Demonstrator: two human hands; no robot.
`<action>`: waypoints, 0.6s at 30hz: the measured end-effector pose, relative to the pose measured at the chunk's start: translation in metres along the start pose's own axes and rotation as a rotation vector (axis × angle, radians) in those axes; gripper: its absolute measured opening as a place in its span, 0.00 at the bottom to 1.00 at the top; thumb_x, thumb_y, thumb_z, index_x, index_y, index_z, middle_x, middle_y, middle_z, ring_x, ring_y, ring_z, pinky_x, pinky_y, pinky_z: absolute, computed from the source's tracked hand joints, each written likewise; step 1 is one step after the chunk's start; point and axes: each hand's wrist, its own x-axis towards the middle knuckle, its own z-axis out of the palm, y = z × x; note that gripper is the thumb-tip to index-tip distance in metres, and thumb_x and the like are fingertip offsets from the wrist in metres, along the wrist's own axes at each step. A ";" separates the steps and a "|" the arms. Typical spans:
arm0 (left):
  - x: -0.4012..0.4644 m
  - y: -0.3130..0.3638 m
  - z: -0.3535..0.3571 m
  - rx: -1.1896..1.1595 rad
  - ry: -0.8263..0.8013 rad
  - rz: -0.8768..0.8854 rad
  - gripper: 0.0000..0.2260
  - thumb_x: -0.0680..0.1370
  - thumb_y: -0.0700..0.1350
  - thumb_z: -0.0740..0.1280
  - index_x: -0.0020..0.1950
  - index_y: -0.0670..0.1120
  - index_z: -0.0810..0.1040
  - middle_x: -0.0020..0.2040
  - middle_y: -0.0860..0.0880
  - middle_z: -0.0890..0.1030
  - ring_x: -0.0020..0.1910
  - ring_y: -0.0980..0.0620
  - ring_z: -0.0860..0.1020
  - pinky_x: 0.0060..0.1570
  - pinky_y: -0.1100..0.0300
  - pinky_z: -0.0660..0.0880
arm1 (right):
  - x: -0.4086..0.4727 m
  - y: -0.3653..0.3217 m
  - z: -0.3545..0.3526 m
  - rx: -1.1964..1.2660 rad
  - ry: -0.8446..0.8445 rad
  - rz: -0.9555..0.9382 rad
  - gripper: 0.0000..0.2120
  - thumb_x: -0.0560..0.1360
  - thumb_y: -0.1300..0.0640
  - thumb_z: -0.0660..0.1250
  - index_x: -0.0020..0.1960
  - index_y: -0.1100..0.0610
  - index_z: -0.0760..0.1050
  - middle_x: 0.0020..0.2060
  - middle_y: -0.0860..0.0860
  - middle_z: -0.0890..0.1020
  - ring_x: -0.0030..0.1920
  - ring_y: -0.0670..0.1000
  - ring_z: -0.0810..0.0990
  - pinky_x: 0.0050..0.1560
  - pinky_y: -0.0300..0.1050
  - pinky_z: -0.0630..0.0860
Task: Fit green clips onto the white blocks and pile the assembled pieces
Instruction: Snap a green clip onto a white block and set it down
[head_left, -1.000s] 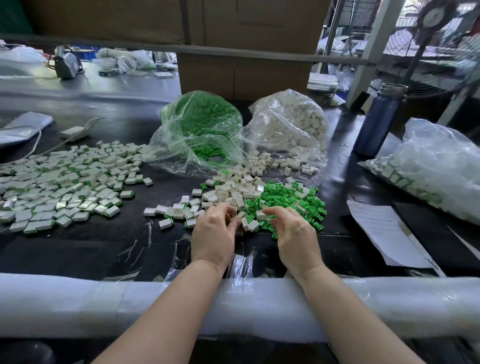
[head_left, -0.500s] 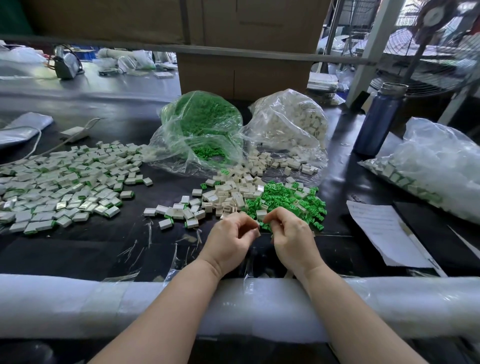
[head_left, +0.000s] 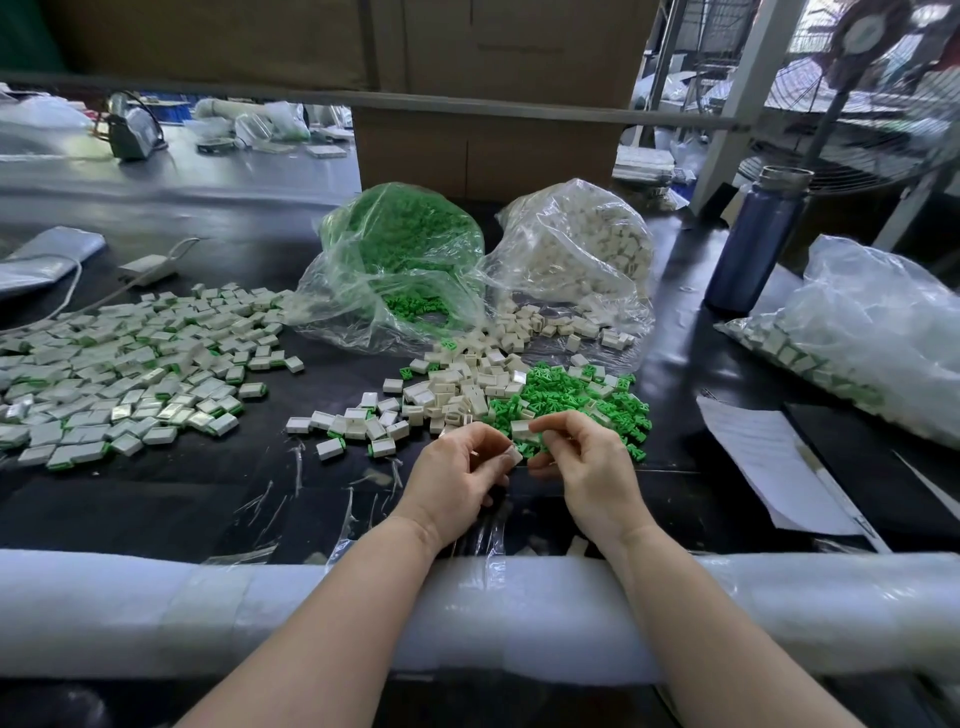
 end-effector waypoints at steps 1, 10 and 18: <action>0.000 0.000 0.000 -0.001 -0.004 -0.001 0.05 0.75 0.41 0.68 0.42 0.51 0.76 0.39 0.50 0.80 0.37 0.54 0.79 0.30 0.67 0.74 | 0.000 -0.001 0.000 0.019 -0.002 0.007 0.08 0.77 0.66 0.62 0.45 0.55 0.76 0.38 0.50 0.80 0.33 0.42 0.79 0.38 0.38 0.80; 0.000 -0.002 -0.001 -0.006 -0.040 -0.006 0.06 0.76 0.41 0.67 0.42 0.51 0.75 0.39 0.48 0.80 0.38 0.55 0.80 0.31 0.67 0.74 | -0.001 -0.005 -0.005 0.249 0.026 0.044 0.08 0.71 0.69 0.69 0.39 0.58 0.78 0.34 0.53 0.81 0.32 0.44 0.79 0.35 0.36 0.77; 0.000 -0.003 -0.001 -0.008 -0.069 0.004 0.06 0.75 0.41 0.68 0.42 0.52 0.76 0.35 0.53 0.78 0.34 0.57 0.77 0.32 0.66 0.73 | 0.000 -0.003 -0.003 0.119 -0.020 0.039 0.08 0.69 0.68 0.72 0.37 0.56 0.78 0.30 0.48 0.80 0.33 0.45 0.78 0.38 0.37 0.76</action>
